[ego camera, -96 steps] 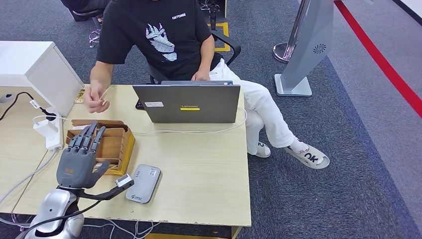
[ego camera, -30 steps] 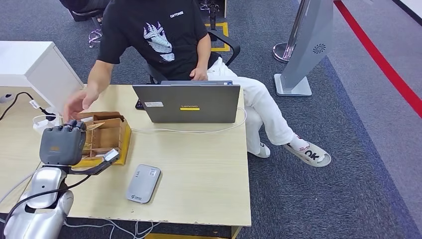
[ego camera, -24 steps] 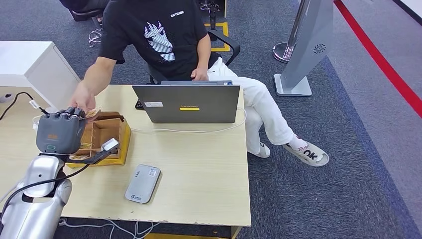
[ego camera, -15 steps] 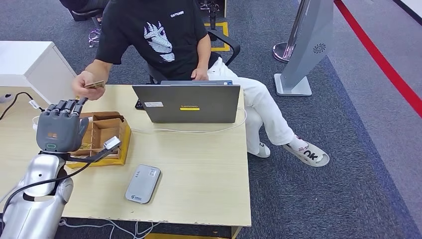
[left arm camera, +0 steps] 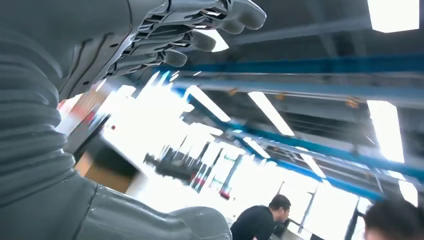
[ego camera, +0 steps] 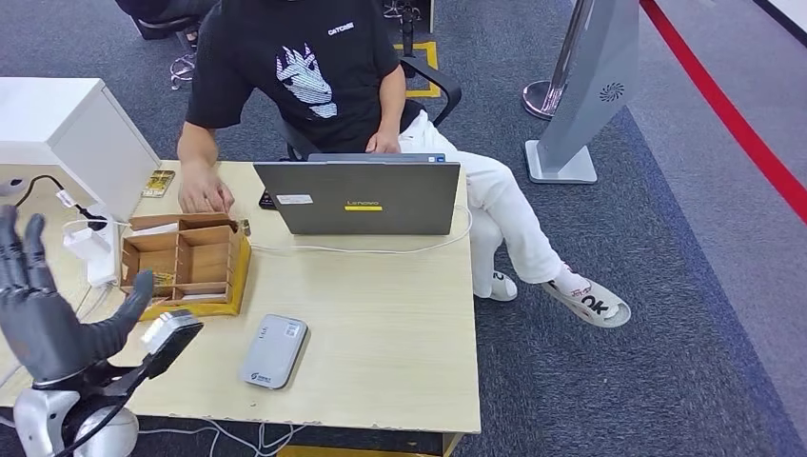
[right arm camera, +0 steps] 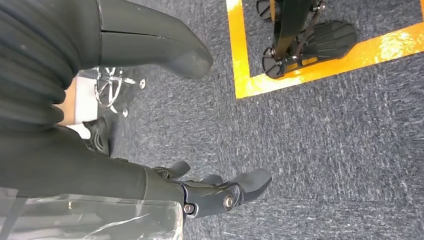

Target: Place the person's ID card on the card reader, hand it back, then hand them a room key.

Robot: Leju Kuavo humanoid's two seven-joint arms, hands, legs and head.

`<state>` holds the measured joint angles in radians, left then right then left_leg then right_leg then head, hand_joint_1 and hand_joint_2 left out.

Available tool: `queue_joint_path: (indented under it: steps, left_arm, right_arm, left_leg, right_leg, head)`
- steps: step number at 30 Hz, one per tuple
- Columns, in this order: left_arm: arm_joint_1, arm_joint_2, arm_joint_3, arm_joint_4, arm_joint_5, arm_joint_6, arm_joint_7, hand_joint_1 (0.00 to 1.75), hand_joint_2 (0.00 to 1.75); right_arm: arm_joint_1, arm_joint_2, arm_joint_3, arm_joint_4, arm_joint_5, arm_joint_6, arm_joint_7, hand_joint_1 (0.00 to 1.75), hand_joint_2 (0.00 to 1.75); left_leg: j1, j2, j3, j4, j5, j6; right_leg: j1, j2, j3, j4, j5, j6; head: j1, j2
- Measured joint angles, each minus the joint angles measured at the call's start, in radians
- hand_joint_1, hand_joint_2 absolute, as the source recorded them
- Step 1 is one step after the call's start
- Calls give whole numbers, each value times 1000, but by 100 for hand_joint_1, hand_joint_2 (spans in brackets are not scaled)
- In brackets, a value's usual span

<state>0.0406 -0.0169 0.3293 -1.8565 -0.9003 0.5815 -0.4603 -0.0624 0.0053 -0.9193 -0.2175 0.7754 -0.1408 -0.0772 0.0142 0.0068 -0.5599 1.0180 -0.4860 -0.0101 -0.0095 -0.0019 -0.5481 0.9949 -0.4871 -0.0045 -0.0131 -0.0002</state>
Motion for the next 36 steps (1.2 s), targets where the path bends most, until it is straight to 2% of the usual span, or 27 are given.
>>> queue_joint_path:
  steps: [2,4,6,8,10,13,15,17,18,19,20,21,22,23,27,30,32,34,35,36]
  left_arm:
    - [11,-70,111,-38,244,-63,-122,0,175]
    - [5,-128,253,-48,465,-146,-203,0,175]
    - [-3,-166,395,-43,609,-171,-228,0,175]
    - [-12,-191,517,-19,692,-147,-228,0,175]
    - [-24,-204,613,39,756,-124,-228,0,175]
    - [-37,-206,711,177,869,-97,-234,0,175]
    - [-47,-192,763,305,942,-97,-236,0,175]
    - [-64,-157,810,477,992,-90,-236,0,175]
    - [-73,-131,828,574,1003,-83,-231,2,175]
    - [-82,-103,841,674,1006,-75,-221,34,175]
    - [-90,-74,850,773,1005,-66,-207,77,175]
    - [-97,-48,854,862,995,-56,-188,121,175]
    - [-103,-25,855,942,977,-40,-167,163,175]
    - [-109,-4,854,1017,948,-19,-140,175,175]
    - [-121,54,823,1259,789,50,16,175,175]
    - [-121,71,773,1377,696,21,196,175,175]
    - [-119,74,746,1437,677,-86,347,175,175]
    - [-112,69,724,1487,667,-256,469,175,175]
    - [-106,64,710,1508,655,-334,496,175,175]
    - [-103,61,703,1517,649,-370,504,175,175]
  right_arm:
    - [-1,3,-14,0,8,-1,0,0,175]
    - [-1,6,-26,-1,18,1,0,0,175]
    - [0,8,-34,-1,31,8,0,0,175]
    - [0,9,-38,-1,47,16,-1,0,175]
    - [-2,9,-40,-1,63,23,-3,0,175]
    - [-6,9,-41,-1,81,34,-7,0,175]
    - [-6,9,-41,-1,90,36,-7,0,175]
    - [-8,10,-41,-1,99,37,-7,0,175]
    - [-9,10,-41,-1,104,38,-7,38,175]
    - [-10,10,-41,-1,107,42,-7,81,175]
    - [-11,10,-41,-1,108,48,-7,125,175]
    - [-12,11,-41,-1,108,56,-6,168,175]
    - [-12,11,-43,-1,106,64,-4,175,175]
    - [-13,12,-46,-1,103,72,-2,175,175]
    - [-13,17,-60,-1,94,86,11,175,175]
    - [-13,22,-69,-1,97,101,14,175,175]
    - [-13,23,-73,-1,115,130,13,175,175]
    - [-13,22,-72,-1,142,164,9,175,175]
    - [-13,21,-71,-1,152,176,7,175,175]
    - [-13,20,-70,-1,157,181,7,175,175]
  left_leg:
    - [0,0,0,0,0,0]
    - [0,0,0,0,0,0]
    - [1,0,1,0,0,0]
    - [1,0,1,0,0,0]
    - [1,-1,0,0,0,-1]
    - [0,-1,1,-1,0,-1]
    - [0,-1,0,0,0,-1]
    - [-1,-1,0,-1,0,-1]
    - [0,-1,1,-1,0,-1]
    - [0,-1,1,-1,0,-1]
    - [0,-1,0,-1,1,-1]
    - [0,-1,1,0,1,-1]
    - [0,-1,1,0,1,-1]
    - [0,-1,1,0,1,-1]
    - [-1,-1,1,0,1,-1]
    - [-1,-1,1,0,0,0]
    - [-1,-1,1,0,0,0]
    - [-1,-1,1,0,0,0]
    - [-1,-1,1,0,0,0]
    - [-1,-1,1,0,0,0]
  right_leg:
    - [0,0,0,0,0,0]
    - [0,0,0,0,0,0]
    - [0,0,0,0,0,0]
    - [1,0,-1,0,0,0]
    - [1,-2,0,0,0,0]
    - [0,-1,0,1,-1,0]
    - [0,-1,0,0,0,0]
    - [0,-2,0,0,-1,0]
    - [0,-2,0,0,0,0]
    - [0,-2,0,0,0,0]
    - [0,-2,0,0,0,0]
    - [0,-2,0,0,0,0]
    - [0,-2,0,0,0,0]
    - [0,-2,0,0,0,0]
    - [0,-1,0,0,0,0]
    - [0,-1,0,0,0,0]
    - [0,-1,0,0,0,0]
    - [-1,-1,0,0,0,0]
    - [-1,-1,0,0,0,0]
    - [-1,-1,0,0,0,0]
  head:
    - [0,0]
    - [0,0]
    - [-1,0]
    - [-2,0]
    - [0,0]
    - [1,0]
    - [1,0]
    - [1,0]
    - [1,0]
    - [1,0]
    - [0,0]
    - [0,0]
    - [0,0]
    - [0,0]
    - [0,0]
    - [1,0]
    - [1,0]
    - [1,0]
    - [1,0]
    - [1,0]
